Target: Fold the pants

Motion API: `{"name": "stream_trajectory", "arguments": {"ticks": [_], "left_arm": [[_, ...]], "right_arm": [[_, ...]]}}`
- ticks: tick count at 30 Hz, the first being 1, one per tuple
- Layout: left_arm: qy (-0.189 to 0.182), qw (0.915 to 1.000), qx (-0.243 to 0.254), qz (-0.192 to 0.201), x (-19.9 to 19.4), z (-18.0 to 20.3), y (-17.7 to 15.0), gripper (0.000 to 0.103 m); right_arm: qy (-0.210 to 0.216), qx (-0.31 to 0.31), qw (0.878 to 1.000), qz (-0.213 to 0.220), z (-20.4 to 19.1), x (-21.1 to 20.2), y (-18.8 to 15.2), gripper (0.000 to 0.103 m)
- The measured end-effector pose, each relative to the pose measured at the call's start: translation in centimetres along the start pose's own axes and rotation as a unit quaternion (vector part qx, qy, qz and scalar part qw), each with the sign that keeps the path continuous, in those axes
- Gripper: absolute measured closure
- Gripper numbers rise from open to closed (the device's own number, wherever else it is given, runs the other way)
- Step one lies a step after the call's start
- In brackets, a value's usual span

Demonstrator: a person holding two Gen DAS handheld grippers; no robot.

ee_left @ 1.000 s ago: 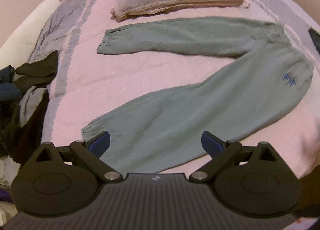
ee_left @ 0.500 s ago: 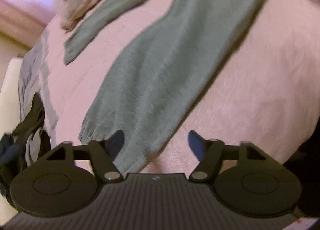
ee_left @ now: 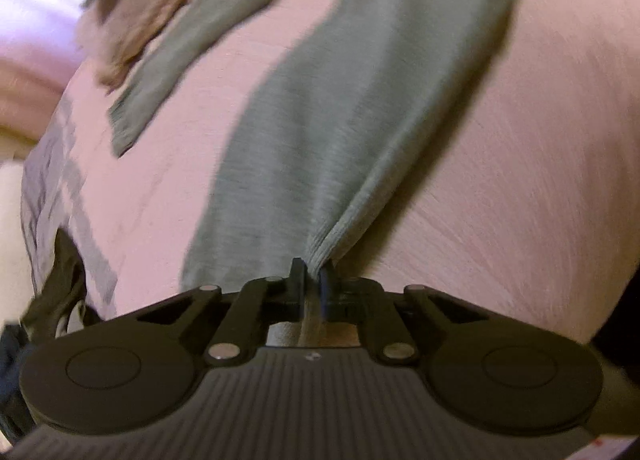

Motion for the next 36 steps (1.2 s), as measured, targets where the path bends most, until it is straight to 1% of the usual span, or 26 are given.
{"name": "stream_trajectory", "arguments": {"ticks": [3, 6, 9, 11, 13, 16, 18, 19, 20, 21, 22, 23, 26, 28, 30, 32, 33, 35, 36], "left_arm": [[-0.001, 0.999, -0.043, 0.007, -1.3, -2.1, 1.5, 0.097], [0.008, 0.9961, -0.088, 0.003, -1.9, -3.7, 3.0, 0.097], [0.024, 0.9923, -0.121, -0.015, -1.9, -4.3, 4.2, 0.097], [0.037, 0.99, -0.133, -0.03, -1.8, -4.4, 4.7, 0.097], [0.05, 0.9872, -0.145, -0.045, -1.9, -4.4, 5.1, 0.097], [0.06, 0.9809, -0.173, -0.066, -2.2, -4.5, 5.4, 0.097], [0.067, 0.9784, -0.178, -0.08, -2.4, -4.5, 5.7, 0.097], [0.07, 0.9775, -0.18, -0.084, -2.5, -4.6, 5.8, 0.097], [0.074, 0.9766, -0.182, -0.087, -2.8, -4.7, 6.2, 0.097], [0.079, 0.976, -0.183, -0.089, -3.3, -5.0, 6.6, 0.097], [0.083, 0.9758, -0.182, -0.088, -3.6, -5.5, 6.8, 0.098], [0.086, 0.9756, -0.182, -0.087, -4.2, -5.9, 7.3, 0.098], [0.091, 0.9752, -0.185, -0.08, -6.5, -7.8, 8.7, 0.098], [0.089, 0.9764, -0.181, -0.076, -8.0, -9.8, 10.0, 0.098], [0.084, 0.9779, -0.178, -0.071, -9.3, -12.7, 11.7, 0.098], [0.074, 0.9804, -0.173, -0.06, -10.1, -16.0, 13.7, 0.098], [0.061, 0.982, -0.167, -0.062, -10.2, -17.8, 14.8, 0.098], [0.047, 0.9858, -0.152, -0.053, -9.9, -21.6, 17.0, 0.098], [0.032, 0.9871, -0.146, -0.057, -9.1, -23.6, 18.2, 0.098]], "right_arm": [[-0.015, -0.042, 0.999, 0.001, 1.4, 1.6, -1.6, 0.031], [-0.017, -0.109, 0.994, 0.017, 2.3, 4.6, -2.9, 0.031], [-0.01, -0.182, 0.982, 0.047, 2.1, 8.0, -4.1, 0.031], [-0.008, -0.211, 0.975, 0.067, 2.1, 10.2, -4.8, 0.031], [-0.021, -0.243, 0.966, 0.089, 2.2, 12.3, -5.7, 0.031], [-0.025, -0.275, 0.952, 0.131, 2.1, 13.8, -6.7, 0.032], [-0.028, -0.299, 0.94, 0.163, 2.1, 14.2, -7.5, 0.038], [-0.032, -0.301, 0.938, 0.167, 2.3, 14.5, -7.6, 0.06], [-0.035, -0.295, 0.941, 0.159, 2.8, 14.9, -7.7, 0.086], [-0.032, -0.282, 0.946, 0.159, 3.4, 14.9, -7.6, 0.089], [-0.021, -0.262, 0.952, 0.16, 4.1, 14.5, -7.3, 0.094], [-0.01, -0.243, 0.957, 0.156, 4.6, 13.7, -6.9, 0.097], [0.015, -0.198, 0.969, 0.146, 7.4, 11.3, -4.6, 0.098], [0.033, -0.156, 0.978, 0.137, 10.3, 9.6, -2.5, 0.098], [0.045, -0.124, 0.983, 0.13, 13.1, 8.5, -0.4, 0.098], [0.056, -0.107, 0.985, 0.121, 15.8, 8.4, 2.0, 0.098], [0.065, -0.096, 0.987, 0.113, 16.8, 8.5, 2.9, 0.098], [0.07, -0.075, 0.99, 0.101, 19.0, 9.9, 5.2, 0.098], [0.07, -0.066, 0.991, 0.092, 19.9, 10.9, 6.1, 0.098]]}}
Point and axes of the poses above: each gripper's, at about its wrist camera, not at the fingertips, and x roughly the way its jaws point, z to its right, y to its top, the point moved 7 cm from there along x, roughly the way its jaws point, and after that the axes turned 9 degrees about -y, right-handed, at the moved point
